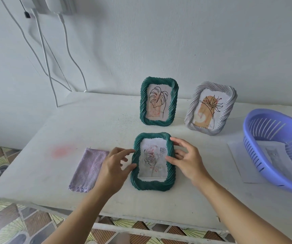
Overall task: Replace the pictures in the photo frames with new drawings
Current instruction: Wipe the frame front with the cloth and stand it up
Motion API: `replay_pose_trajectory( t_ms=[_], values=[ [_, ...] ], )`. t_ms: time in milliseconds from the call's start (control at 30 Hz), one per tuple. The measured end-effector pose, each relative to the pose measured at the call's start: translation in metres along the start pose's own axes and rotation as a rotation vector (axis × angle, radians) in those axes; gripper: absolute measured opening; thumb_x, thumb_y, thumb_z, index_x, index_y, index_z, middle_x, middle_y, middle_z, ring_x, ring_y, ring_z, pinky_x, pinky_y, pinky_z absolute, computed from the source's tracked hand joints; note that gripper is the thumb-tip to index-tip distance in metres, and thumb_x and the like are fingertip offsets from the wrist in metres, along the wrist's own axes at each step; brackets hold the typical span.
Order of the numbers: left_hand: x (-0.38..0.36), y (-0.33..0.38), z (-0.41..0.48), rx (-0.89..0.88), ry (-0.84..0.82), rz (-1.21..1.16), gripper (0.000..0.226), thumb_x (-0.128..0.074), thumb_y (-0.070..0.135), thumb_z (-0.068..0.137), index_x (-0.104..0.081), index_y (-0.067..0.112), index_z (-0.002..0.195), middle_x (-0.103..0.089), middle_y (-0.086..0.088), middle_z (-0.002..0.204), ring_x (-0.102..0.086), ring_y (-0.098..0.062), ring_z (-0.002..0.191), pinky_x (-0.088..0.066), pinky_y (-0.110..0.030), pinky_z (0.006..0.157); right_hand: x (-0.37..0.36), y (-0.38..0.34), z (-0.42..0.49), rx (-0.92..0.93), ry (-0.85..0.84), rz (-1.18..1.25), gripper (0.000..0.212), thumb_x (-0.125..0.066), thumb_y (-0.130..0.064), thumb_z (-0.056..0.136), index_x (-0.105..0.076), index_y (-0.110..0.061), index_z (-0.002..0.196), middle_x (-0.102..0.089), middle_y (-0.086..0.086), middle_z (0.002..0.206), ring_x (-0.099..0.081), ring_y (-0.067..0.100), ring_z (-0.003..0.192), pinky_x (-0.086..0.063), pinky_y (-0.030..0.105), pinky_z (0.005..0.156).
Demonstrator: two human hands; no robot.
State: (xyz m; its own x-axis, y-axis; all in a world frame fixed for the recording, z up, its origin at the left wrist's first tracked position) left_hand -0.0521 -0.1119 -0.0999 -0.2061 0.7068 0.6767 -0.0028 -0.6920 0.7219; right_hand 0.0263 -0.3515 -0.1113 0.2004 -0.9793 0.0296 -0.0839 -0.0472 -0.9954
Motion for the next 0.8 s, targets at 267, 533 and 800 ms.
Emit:
replay_pose_trajectory(
  t_ms=[267, 533, 800],
  values=[
    [0.069, -0.039, -0.017, 0.165, 0.251, 0.2, 0.019, -0.075, 0.025, 0.087, -0.076, 0.027, 0.106, -0.062, 0.003, 0.106, -0.058, -0.026, 0.101, -0.044, -0.039, 0.086, -0.001, 0.005, -0.004, -0.021, -0.015, 0.058, 0.052, -0.072, 0.012, 0.08, -0.064, -0.018, 0.122, -0.074, 0.001, 0.111, -0.074, 0.027, 0.091, -0.06, 0.037, 0.08],
    [0.072, -0.062, -0.027, 0.435, 0.126, 0.245, 0.047, -0.078, 0.04, 0.081, -0.064, 0.036, 0.126, -0.052, -0.008, 0.124, -0.049, -0.032, 0.119, -0.043, -0.045, 0.1, -0.003, 0.0, -0.001, 0.151, 0.057, -0.419, 0.043, -0.08, -0.009, 0.079, -0.067, -0.026, 0.116, -0.064, -0.005, 0.089, -0.062, 0.014, 0.07, -0.055, 0.024, 0.074],
    [0.083, -0.055, -0.016, 0.461, 0.057, 0.121, 0.047, -0.085, 0.034, 0.074, -0.058, 0.048, 0.111, -0.055, 0.001, 0.11, -0.057, -0.022, 0.1, -0.044, -0.034, 0.083, -0.008, 0.0, 0.0, 0.166, 0.069, -0.504, 0.044, -0.078, -0.006, 0.08, -0.065, -0.024, 0.118, -0.063, -0.003, 0.094, -0.059, 0.008, 0.067, -0.051, 0.013, 0.073]
  ],
)
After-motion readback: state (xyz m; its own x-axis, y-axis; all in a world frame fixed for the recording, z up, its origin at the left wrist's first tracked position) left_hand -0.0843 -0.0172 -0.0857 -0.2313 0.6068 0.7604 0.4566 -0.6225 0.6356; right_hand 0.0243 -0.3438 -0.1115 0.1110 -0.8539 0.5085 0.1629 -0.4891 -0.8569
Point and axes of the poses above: each hand's wrist, its own z-axis towards the middle knuckle, its own x-axis out of the back of the hand, y = z × x, the point moved 4 cm from there along z, towards the middle knuckle
